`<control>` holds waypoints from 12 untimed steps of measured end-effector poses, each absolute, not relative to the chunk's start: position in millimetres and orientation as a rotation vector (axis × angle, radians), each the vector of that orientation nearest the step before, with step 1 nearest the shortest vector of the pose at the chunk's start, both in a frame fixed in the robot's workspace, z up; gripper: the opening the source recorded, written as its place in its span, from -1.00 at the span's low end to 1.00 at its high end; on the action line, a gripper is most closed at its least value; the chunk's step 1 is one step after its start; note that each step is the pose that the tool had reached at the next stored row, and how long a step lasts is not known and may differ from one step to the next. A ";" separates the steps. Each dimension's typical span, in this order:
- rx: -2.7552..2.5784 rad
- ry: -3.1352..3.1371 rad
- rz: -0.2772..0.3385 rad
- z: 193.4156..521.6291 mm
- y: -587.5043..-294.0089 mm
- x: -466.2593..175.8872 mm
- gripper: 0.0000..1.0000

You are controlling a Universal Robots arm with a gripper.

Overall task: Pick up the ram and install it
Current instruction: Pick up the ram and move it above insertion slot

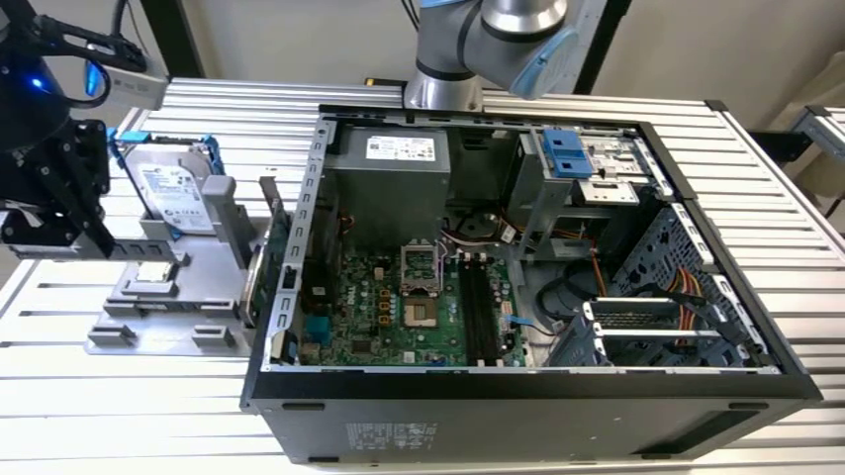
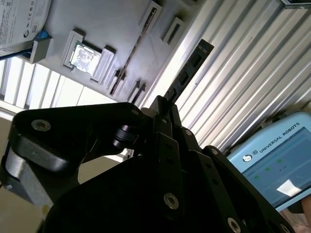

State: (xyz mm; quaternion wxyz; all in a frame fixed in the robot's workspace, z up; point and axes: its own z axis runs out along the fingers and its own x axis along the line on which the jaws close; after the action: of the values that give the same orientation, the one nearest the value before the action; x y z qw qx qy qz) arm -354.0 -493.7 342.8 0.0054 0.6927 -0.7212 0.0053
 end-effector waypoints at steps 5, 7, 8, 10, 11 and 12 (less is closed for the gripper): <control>2.169 -2.258 0.016 347.2 -493.7 -353.9 -1.00; 2.169 -2.258 0.016 348.9 -493.7 -354.0 -1.00; 2.169 -2.258 0.017 349.6 -493.7 -353.9 -1.00; 2.169 -2.258 0.017 350.9 -493.7 -353.9 -1.00; 2.169 -2.258 0.016 351.7 -493.7 -354.0 -1.00; 2.169 -2.258 0.016 352.4 -493.7 -353.9 -1.00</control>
State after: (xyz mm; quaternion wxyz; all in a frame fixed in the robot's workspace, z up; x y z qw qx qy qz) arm -353.9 -493.7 352.4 0.0054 0.6927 -0.7212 0.0053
